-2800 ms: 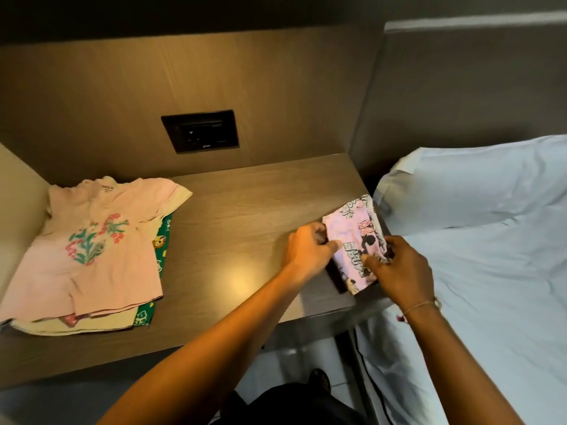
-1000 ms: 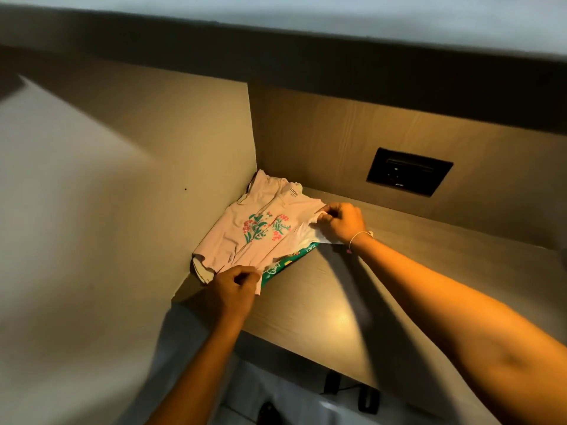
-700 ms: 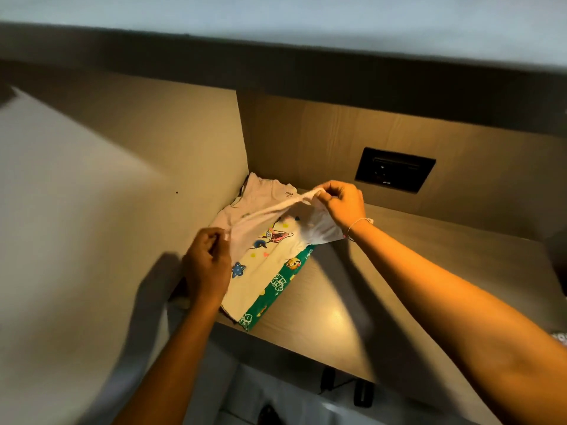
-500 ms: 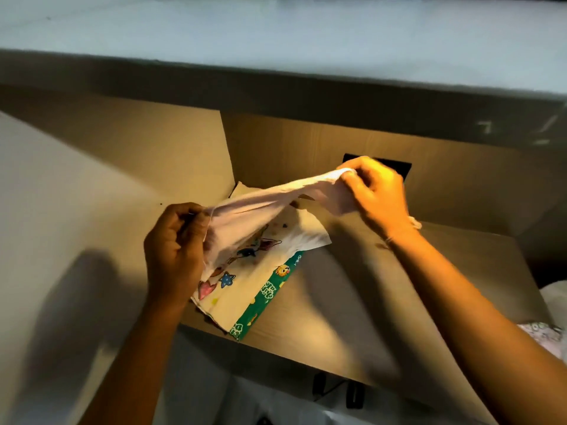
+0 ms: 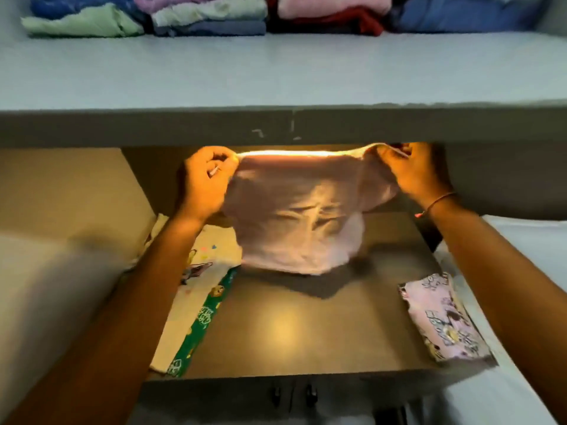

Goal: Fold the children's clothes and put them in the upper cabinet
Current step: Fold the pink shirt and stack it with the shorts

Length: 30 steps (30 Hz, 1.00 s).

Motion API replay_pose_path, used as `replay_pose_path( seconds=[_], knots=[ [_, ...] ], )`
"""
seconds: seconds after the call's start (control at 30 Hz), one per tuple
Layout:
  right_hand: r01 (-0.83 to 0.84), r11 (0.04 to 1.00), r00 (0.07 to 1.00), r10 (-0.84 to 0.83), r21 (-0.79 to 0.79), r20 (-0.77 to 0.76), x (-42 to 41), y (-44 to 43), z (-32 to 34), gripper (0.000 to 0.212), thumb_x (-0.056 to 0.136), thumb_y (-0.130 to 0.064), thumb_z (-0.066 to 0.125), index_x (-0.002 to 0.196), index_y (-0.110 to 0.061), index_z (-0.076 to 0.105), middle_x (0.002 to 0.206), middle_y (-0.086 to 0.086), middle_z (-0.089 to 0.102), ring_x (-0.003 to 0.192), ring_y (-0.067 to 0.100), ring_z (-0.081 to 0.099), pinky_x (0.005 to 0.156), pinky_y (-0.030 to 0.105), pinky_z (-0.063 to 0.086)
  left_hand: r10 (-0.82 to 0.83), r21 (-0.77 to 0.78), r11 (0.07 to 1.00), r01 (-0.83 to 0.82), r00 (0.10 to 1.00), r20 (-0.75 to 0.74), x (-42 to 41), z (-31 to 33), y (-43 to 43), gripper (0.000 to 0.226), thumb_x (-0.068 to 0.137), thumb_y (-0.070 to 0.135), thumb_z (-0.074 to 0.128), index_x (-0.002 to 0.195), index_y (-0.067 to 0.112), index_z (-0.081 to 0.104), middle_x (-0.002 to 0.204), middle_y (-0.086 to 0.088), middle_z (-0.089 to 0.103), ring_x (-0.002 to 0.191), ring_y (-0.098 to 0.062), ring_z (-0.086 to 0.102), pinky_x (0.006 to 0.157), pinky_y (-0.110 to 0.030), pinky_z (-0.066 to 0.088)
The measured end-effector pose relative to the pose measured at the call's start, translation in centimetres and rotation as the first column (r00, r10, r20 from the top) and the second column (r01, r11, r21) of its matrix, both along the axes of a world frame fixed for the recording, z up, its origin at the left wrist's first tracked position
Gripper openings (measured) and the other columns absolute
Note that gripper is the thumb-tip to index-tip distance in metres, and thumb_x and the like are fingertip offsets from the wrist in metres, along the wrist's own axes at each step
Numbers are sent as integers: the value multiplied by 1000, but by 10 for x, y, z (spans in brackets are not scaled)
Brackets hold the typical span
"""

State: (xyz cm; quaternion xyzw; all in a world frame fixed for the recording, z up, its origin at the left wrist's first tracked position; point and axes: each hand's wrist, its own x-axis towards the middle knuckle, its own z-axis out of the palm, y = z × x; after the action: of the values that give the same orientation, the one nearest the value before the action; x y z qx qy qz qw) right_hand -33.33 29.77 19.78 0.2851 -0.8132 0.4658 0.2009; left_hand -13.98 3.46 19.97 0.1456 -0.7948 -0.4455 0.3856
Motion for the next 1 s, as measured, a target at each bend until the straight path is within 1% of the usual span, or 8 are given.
replay_pose_path(
  seconds=[0.13,0.3,0.4,0.5,0.6,0.67,0.8,1.0],
  knots=[
    [-13,999,996,16,38,-85,26,51,14,25,80,-31,54,94,-23,73,86,-12,69,81,-11,59,69,6,41,-122,-103,988,114,990,-72,31,-3,20,15,93,10,60,93,24,65,81,18,67,79,8,63,70,-6,47],
    [-169,969,981,148,178,125,96,105,-76,7,89,-37,65,88,-32,69,82,-24,69,76,0,65,68,13,50,-260,-71,954,291,923,285,88,-93,35,7,86,33,65,91,38,67,92,16,69,91,-2,64,78,-14,52],
    [-206,867,962,93,454,258,132,120,-148,21,85,-46,60,90,-30,72,86,-11,72,77,9,65,68,29,53,-258,-140,892,430,738,624,109,-159,42,11,86,28,68,93,36,63,98,7,67,92,-9,62,84,-37,55],
    [-350,748,885,66,565,460,155,130,-191,31,85,-55,60,98,-30,73,99,-11,73,87,7,67,74,27,53,-246,-123,809,574,522,817,122,-195,46,39,84,69,46,96,37,64,101,13,64,96,-3,57,85,-31,52],
    [-300,815,898,65,496,435,144,117,-196,46,86,-68,43,118,-41,62,116,-17,67,92,-5,62,74,16,49,-192,-231,825,515,641,743,102,-202,53,54,86,72,36,117,35,60,123,11,62,115,-8,54,97,-38,47],
    [-283,798,920,69,532,386,125,92,-203,57,90,-67,35,138,-37,45,144,-7,49,128,12,49,98,34,45,-121,-311,830,463,694,710,73,-204,59,63,90,68,31,139,31,45,149,5,44,137,-17,39,111,-47,35],
    [-261,540,954,18,800,298,90,57,-235,74,93,-68,20,154,-30,4,163,-2,-4,150,22,-6,119,44,-2,54,-400,765,506,568,821,35,-232,58,74,92,71,15,154,33,6,164,0,-3,150,-23,-7,120,-46,-2],
    [-201,468,973,-6,860,231,66,52,-252,76,90,-70,9,154,-28,3,163,0,-1,150,25,-4,118,42,-4,158,-501,714,489,585,796,27,-252,29,71,93,70,3,154,33,8,164,-3,3,150,-27,-7,121,-48,-3]
  ],
)
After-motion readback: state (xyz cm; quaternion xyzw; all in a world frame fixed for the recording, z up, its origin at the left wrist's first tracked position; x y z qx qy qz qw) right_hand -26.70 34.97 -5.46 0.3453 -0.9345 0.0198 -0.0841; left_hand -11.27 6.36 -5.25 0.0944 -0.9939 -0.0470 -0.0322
